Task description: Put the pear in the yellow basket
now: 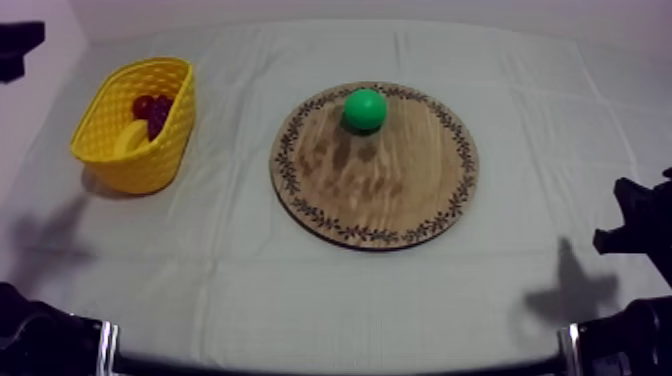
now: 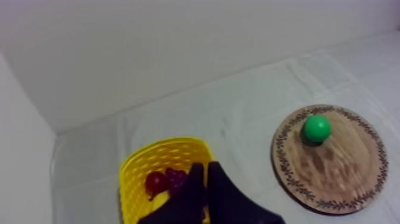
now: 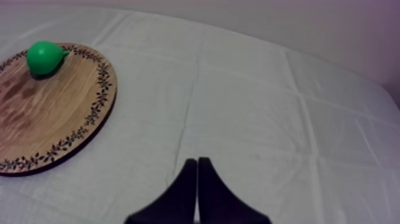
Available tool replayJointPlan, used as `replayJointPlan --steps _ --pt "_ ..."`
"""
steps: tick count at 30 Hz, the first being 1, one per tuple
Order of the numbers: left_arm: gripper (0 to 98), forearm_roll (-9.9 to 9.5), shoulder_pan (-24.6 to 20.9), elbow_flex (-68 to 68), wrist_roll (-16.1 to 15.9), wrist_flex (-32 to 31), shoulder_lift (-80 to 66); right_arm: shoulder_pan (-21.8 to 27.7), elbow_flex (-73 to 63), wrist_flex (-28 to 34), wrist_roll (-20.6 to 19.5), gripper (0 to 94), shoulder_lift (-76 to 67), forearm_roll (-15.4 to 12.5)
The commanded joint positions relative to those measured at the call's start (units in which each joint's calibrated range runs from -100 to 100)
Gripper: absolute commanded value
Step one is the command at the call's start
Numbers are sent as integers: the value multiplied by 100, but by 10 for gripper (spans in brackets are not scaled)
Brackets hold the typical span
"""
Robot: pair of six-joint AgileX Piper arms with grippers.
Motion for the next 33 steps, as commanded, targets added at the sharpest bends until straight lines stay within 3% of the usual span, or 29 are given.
replayJointPlan --steps 1,10,19,33 --pt "0 -4 213 -1061 -3 192 895 3 0 2 2 3 -5 2" --pt "0 -107 824 -2725 169 387 2641 3 0 2 1 3 -5 2" --pt "0 -246 1315 -4092 678 787 4070 3 0 2 1 3 -5 2" --pt "0 -709 1579 -5397 2056 1110 5953 3 0 2 1 3 -5 2"
